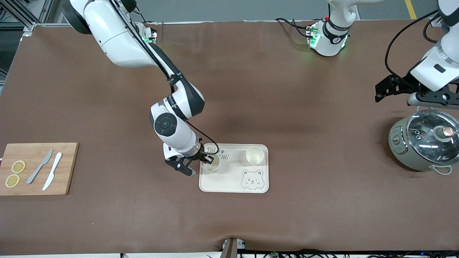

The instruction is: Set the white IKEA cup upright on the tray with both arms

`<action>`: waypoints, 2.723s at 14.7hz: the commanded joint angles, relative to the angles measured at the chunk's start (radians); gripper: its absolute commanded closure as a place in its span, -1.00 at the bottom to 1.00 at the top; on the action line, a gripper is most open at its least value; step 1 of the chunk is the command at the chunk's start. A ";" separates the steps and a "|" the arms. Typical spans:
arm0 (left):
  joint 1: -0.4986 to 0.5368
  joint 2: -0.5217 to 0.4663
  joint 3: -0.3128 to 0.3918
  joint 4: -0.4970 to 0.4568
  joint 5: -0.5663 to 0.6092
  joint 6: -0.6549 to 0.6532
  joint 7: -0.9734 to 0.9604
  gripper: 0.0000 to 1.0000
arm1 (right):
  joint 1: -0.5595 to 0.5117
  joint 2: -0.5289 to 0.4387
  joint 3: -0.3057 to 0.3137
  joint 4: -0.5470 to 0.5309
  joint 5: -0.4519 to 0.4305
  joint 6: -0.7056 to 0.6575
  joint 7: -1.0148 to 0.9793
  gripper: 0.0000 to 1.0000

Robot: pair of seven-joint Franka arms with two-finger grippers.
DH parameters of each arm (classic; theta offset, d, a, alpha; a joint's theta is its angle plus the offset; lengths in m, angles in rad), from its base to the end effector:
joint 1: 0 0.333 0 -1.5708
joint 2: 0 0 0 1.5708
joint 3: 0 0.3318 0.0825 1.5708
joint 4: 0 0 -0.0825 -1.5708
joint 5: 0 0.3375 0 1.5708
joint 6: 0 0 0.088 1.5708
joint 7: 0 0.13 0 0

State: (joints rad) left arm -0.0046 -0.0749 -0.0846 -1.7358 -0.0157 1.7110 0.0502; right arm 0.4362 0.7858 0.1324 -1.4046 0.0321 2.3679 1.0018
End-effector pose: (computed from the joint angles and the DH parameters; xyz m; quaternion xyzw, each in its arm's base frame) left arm 0.4932 -0.0475 0.5963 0.9973 -0.0687 0.0248 0.0051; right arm 0.6226 0.3726 0.2715 -0.9631 0.2466 -0.0243 0.1049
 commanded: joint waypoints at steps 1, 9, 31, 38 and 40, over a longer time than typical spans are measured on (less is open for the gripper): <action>-0.014 -0.022 0.017 -0.015 -0.023 0.016 0.020 -1.00 | 0.022 0.032 -0.011 0.030 -0.035 0.002 0.021 1.00; 0.015 0.053 0.017 0.093 -0.050 0.002 0.069 -1.00 | 0.041 0.052 -0.016 0.024 -0.052 0.037 0.026 0.92; 0.003 0.076 0.008 0.145 0.023 -0.168 0.096 -1.00 | -0.175 -0.456 -0.008 0.033 -0.046 -0.793 -0.452 -1.00; -0.055 0.081 0.016 0.144 0.025 -0.168 -0.001 -1.00 | -0.480 -0.677 -0.013 -0.063 -0.043 -0.898 -0.891 -1.00; -0.054 0.080 0.016 0.144 0.022 -0.169 -0.003 -1.00 | -0.516 -0.681 -0.014 -0.065 -0.058 -0.889 -0.917 -1.00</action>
State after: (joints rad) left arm -0.0568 0.0008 -0.0743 -1.6123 0.0033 1.5645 0.0540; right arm -0.0421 0.1361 0.1013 -1.4275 -0.0239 1.4599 0.1161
